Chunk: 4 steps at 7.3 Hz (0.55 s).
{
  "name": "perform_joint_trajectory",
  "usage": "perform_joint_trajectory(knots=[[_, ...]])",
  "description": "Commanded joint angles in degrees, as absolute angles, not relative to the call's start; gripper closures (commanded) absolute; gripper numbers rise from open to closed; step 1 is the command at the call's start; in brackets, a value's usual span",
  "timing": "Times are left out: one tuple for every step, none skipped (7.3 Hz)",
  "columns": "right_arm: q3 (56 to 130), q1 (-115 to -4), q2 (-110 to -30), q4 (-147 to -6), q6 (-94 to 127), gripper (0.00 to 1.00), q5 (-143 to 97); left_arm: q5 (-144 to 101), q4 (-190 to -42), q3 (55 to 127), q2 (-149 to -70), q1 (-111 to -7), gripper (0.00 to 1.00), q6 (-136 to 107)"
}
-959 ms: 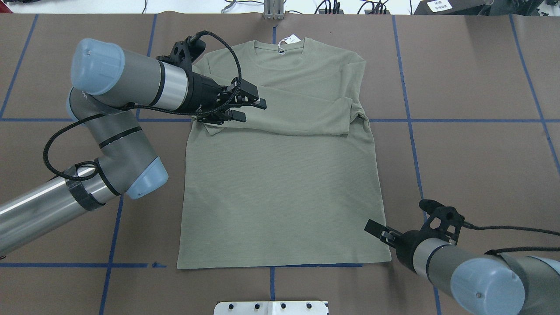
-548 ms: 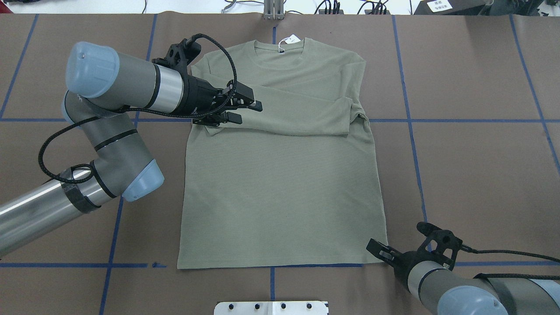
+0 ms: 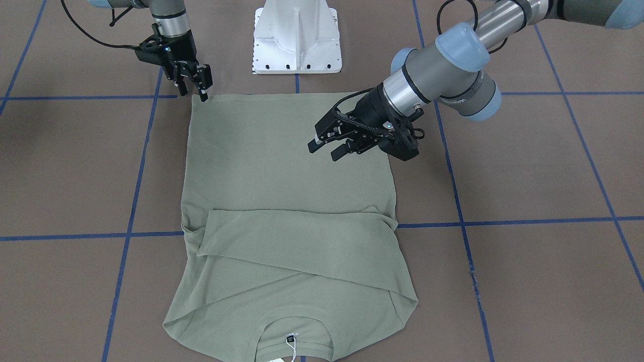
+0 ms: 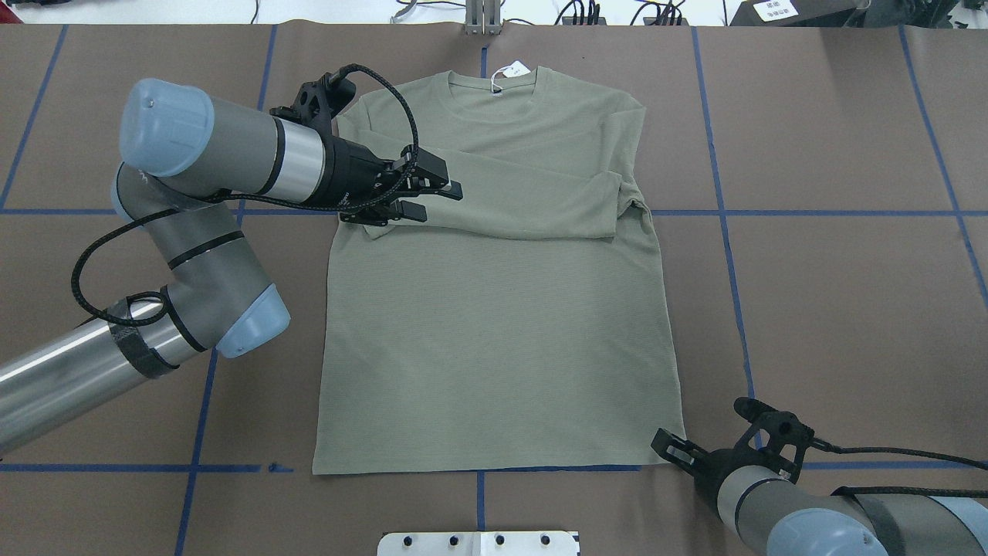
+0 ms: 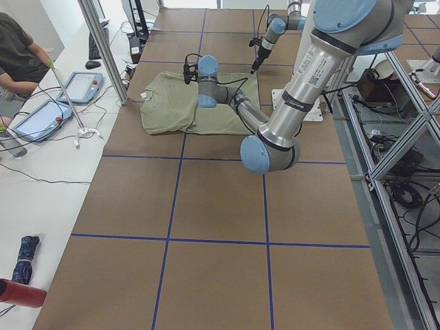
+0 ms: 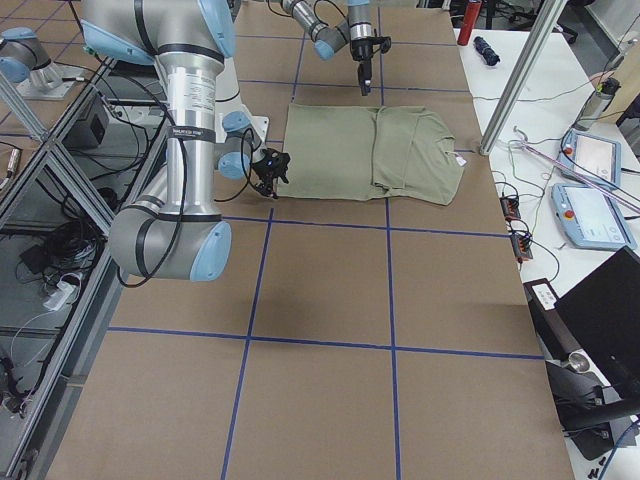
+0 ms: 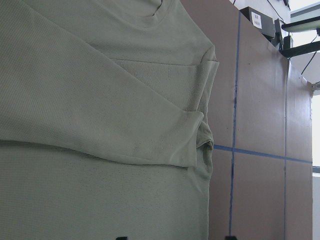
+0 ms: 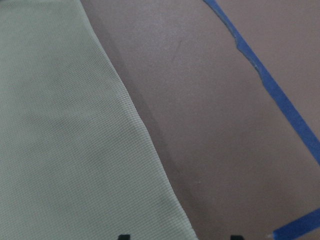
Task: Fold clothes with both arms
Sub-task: 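Release the sleeve with the left gripper while the right gripper moves to the hem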
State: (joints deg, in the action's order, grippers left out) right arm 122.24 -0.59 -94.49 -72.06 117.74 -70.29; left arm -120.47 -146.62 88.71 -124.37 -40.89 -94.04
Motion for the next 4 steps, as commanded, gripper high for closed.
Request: perform_joint_trajectory(knots=[[122.1,-0.4,-94.5,-72.1,117.8,0.50,-70.4,-120.5,-146.7,88.8,-124.4,-40.8,0.28,-94.0],[122.1,-0.4,-94.5,-72.1,117.8,0.70,-70.4,-120.5,-146.7,88.8,-124.4,-40.9,0.28,-94.0],[122.1,-0.5,-94.5,-72.1,117.8,0.96,-70.5,-120.5,-146.7,88.8,-124.3,-40.9,0.28,-94.0],[122.1,-0.5,-94.5,-72.1,117.8,1.00,-70.6,-120.5,-146.7,88.8,-124.3,-40.8,0.28,-94.1]])
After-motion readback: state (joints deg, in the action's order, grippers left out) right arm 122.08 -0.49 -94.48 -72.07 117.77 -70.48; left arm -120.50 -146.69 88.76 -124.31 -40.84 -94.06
